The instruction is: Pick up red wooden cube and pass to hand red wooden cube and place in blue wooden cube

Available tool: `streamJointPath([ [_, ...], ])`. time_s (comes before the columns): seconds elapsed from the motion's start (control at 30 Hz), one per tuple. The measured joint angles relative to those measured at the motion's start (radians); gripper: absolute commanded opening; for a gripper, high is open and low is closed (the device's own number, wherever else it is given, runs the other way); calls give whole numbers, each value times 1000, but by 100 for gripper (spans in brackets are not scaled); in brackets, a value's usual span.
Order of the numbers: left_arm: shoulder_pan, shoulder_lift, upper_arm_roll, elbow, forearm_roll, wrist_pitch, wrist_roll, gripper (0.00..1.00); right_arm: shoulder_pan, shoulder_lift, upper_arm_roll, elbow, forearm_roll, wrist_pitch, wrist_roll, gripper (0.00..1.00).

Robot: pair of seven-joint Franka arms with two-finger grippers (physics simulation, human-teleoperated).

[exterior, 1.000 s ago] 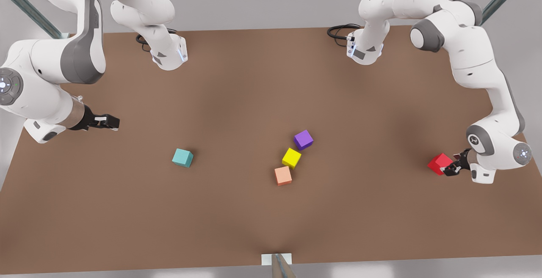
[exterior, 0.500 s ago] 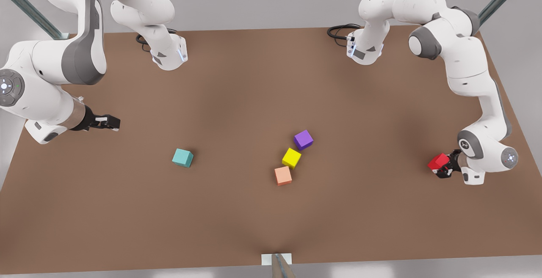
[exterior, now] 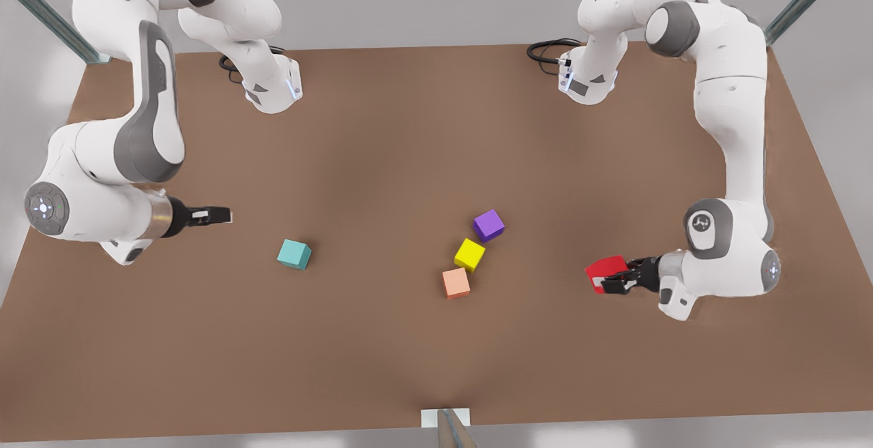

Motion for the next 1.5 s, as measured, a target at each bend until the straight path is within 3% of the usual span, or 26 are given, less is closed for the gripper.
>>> streamJointPath([
  [0.03, -14, 41, -121, 9, -25, -13, -3, 52, -1, 64, 0, 18, 115, -5, -17, 100],
  [0.07, -56, 75, -201, 14, -51, -8, -8, 58, -1, 124, 1, 43, 230, -9, -33, 100],
  [0.1, -113, 100, -242, 17, -81, 13, -12, 56, -1, 183, 1, 61, 351, -12, -54, 100],
  [0.2, -206, 168, -293, 53, -162, 92, -20, 53, 38, 291, 14, 82, 661, -2, -141, 100],
  [0.37, -213, 308, -320, 139, -336, 182, 54, 48, 93, 369, 20, 137, 895, 42, -341, 100],
  [0.83, -209, 359, -321, 135, -507, 290, 384, 48, 185, 420, 26, 132, 1024, 413, -1241, 100],
  [1.5, -214, 357, -325, 135, -525, 376, 650, 48, 255, 321, 58, -112, 1191, 529, -1962, 100],
])
